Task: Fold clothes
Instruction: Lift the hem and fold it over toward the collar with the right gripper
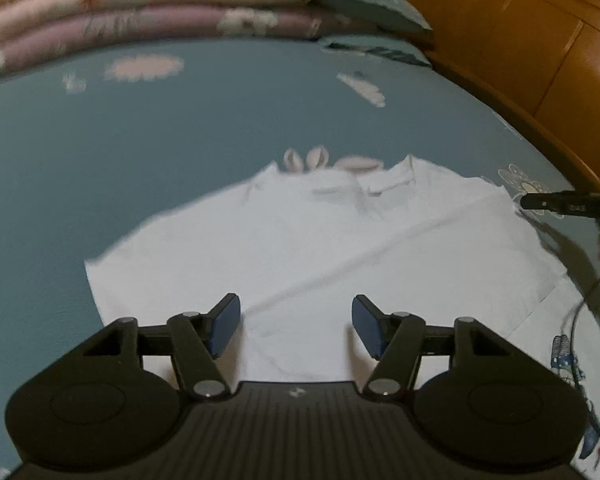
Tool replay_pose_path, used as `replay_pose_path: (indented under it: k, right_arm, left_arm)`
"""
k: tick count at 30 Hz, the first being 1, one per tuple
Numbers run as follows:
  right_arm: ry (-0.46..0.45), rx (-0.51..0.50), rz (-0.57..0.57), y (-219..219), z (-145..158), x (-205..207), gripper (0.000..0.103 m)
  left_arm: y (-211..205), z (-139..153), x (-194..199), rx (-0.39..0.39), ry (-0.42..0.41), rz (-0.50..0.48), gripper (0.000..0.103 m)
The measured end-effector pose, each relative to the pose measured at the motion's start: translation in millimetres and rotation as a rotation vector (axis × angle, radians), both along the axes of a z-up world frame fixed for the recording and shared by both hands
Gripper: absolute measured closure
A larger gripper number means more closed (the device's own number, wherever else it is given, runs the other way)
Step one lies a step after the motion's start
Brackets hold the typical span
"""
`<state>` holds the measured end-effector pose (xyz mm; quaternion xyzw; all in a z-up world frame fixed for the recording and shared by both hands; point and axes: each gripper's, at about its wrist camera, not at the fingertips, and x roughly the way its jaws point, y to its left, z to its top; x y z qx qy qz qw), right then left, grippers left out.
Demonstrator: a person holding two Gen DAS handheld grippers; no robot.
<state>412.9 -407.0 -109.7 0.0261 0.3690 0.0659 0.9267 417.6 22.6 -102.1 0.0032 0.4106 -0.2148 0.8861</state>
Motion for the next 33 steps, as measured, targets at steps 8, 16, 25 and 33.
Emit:
replay_pose_path:
  k: [8, 16, 25, 33]
  right_arm:
    - [0.033, 0.011, 0.216, 64.0, 4.2, -26.4, 0.062]
    - [0.007, 0.026, 0.224, 77.1, 4.4, -66.9, 0.058]
    - [-0.066, 0.141, 0.190, 81.6, 11.3, -94.5, 0.053]
    - [-0.070, 0.165, 0.164, 72.6, 9.2, -96.3, 0.052]
  left_arm:
    - [-14.7, -17.4, -3.0, 0.079, 0.025, -0.053, 0.039]
    - [18.5, 4.0, 7.1, 0.106, -0.084, -0.004, 0.052]
    - [27.5, -18.5, 17.4, 0.203, -0.007, -0.102, 0.068]
    - [20.6, -14.2, 14.2, 0.258, -0.027, -0.073, 0.068]
